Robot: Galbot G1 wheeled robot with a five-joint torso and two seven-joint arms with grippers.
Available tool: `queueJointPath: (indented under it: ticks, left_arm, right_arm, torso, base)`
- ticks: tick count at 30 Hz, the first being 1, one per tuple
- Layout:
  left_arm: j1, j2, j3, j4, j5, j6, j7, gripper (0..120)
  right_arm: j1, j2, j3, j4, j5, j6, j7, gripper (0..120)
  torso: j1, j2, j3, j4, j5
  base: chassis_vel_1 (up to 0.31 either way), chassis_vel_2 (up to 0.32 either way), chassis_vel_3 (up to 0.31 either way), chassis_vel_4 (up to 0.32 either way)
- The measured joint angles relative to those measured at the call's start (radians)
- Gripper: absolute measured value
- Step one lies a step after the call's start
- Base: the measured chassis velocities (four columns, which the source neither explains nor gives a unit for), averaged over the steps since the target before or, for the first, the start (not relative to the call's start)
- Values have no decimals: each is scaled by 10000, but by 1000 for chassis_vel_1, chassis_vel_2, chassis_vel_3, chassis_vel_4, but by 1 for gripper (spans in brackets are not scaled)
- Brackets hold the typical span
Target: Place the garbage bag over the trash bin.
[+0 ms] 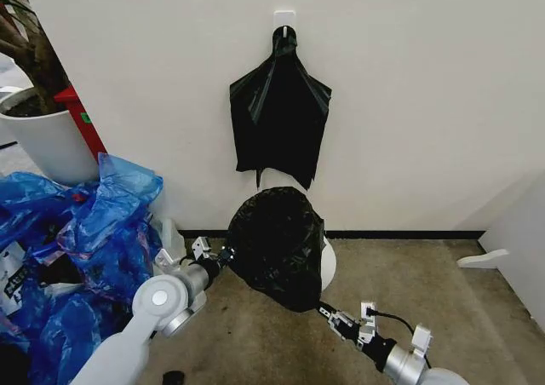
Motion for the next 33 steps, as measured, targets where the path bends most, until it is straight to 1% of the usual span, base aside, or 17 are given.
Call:
queueJointPath:
  ticks: [1,3,4,7,8,10,11,13,15,16,20,24,26,28,30,32,33]
  left_arm:
    - [0,0,0,0,0,0,0,1]
    - [-3,4,42,-1,355,-2,-1,1]
    - [-8,-4,78,-2,605,-3,-49,1]
    - [13,-49,178,-5,1235,-53,-5,1]
    - [13,-49,178,-5,1235,-53,-5,1]
    - [130,-45,264,-30,1913,-141,317,1]
    - [223,-38,322,-106,2328,-217,541,1]
    - [383,-27,412,-213,3102,-425,951,1]
    - [422,-18,436,-233,3363,-496,1057,1]
    - [504,2,466,-269,3909,-608,1295,1]
    - [612,46,489,-318,4676,-703,1572,1]
    - [696,85,509,-378,5297,-756,1707,1]
    - [749,105,540,-466,5858,-752,1697,1]
    - [797,118,618,-502,6707,-833,1772,1]
    - [806,122,634,-500,6893,-889,1821,1]
    - [837,81,733,-437,8086,-1436,2355,1]
    - [825,43,783,-404,8331,-1573,2512,1]
  right_arm:
    - [0,0,0,0,0,0,0,34]
    - [-232,-74,219,110,-175,80,-242,41]
    - [-474,-158,462,229,-319,146,-731,48]
    - [-883,-287,1033,474,-929,275,-1671,60]
    - [-883,-287,1033,474,-929,275,-1671,60]
    - [-1046,-307,1375,723,-1278,398,-1715,65]
    - [-1100,-297,1571,1018,-1414,479,-1397,73]
    - [-1116,-240,1795,1591,-1569,537,-521,81]
    - [-1104,-232,1819,1739,-1576,541,-321,83]
    - [-1037,-216,1857,2131,-1606,550,249,88]
    - [-935,-204,1865,2526,-1672,551,879,98]
    - [-807,-194,1843,2890,-1791,540,1547,100]
    - [-568,-193,1734,3450,-1990,525,2550,100]
    - [-34,-324,1480,4341,-2235,79,4066,98]
    - [162,-377,1371,4600,-2233,-117,4454,98]
    - [1467,-782,176,5698,-1475,-1266,6519,94]
    - [1786,-823,-236,5823,-1074,-1733,6958,91]
  torso:
    - [0,0,0,0,0]
    - [0,0,0,-1,0]
    - [0,0,0,-1,2]
    - [0,0,0,-3,-2]
    - [0,0,0,-3,-2]
    - [0,0,0,-2,3]
    - [0,0,0,0,0]
    - [0,0,0,-1,0]
    - [0,0,0,-2,0]
    - [0,0,0,-2,0]
    - [0,0,0,1,-1]
    - [0,0,0,1,0]
    - [0,0,0,1,0]
    - [0,0,0,-5,0]
    - [0,0,1,-2,-1]
    - [0,0,1,4,-2]
    - [0,0,1,5,-1]
  base:
    - [0,0,0,0]
    - [0,0,0,0]
    - [0,0,0,0]
    - [0,0,0,0]
    - [0,0,0,0]
    - [0,0,0,0]
    - [0,0,0,0]
    - [0,0,0,0]
    - [0,0,0,0]
    - [0,0,0,0]
    - [0,0,0,0]
    - [0,0,0,0]
    - [0,0,0,0]
    - [0,0,0,0]
    - [0,0,0,0]
    - [0,0,0,0]
    - [0,0,0,0]
